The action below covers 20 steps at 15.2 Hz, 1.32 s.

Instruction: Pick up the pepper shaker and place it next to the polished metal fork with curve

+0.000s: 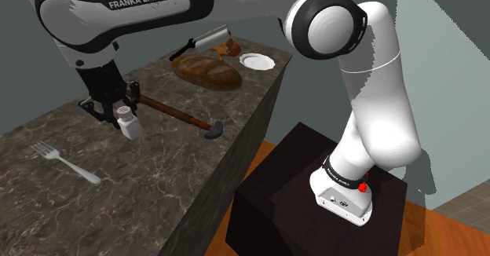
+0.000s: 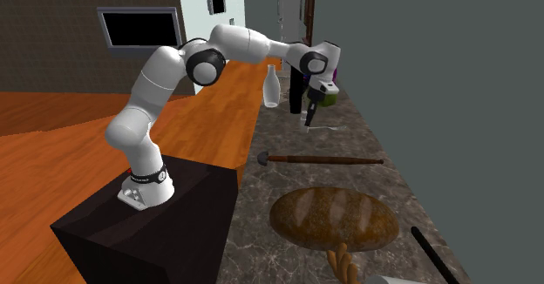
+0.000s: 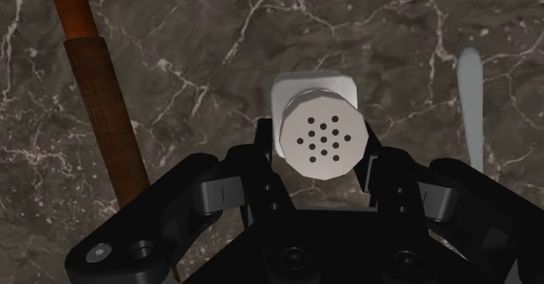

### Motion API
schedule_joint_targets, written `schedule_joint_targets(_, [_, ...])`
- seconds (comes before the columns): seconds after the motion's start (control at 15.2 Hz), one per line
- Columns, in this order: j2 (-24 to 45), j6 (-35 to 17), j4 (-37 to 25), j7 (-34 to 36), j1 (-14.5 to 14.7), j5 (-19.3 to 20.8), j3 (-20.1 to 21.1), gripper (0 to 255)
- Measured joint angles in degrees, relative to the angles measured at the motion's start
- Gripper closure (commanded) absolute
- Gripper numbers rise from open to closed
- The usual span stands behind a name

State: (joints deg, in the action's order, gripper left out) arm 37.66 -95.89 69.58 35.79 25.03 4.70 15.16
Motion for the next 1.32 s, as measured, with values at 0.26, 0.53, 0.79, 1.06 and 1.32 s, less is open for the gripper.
schedule_joint_targets(0.26, [0.54,-2.78,2.27,-0.03,-0.12,0.13,-0.10,255])
schedule_joint_targets(0.53, [1.18,-5.26,4.13,0.05,-0.12,0.28,-0.20,255])
schedule_joint_targets(0.79, [1.38,-5.67,4.33,-0.01,-0.16,0.32,-0.23,255])
schedule_joint_targets(1.06, [1.39,-5.70,4.35,-0.01,-0.16,0.32,-0.24,0])
schedule_joint_targets(1.32, [1.39,-5.70,4.35,-0.01,-0.16,0.32,-0.24,0])
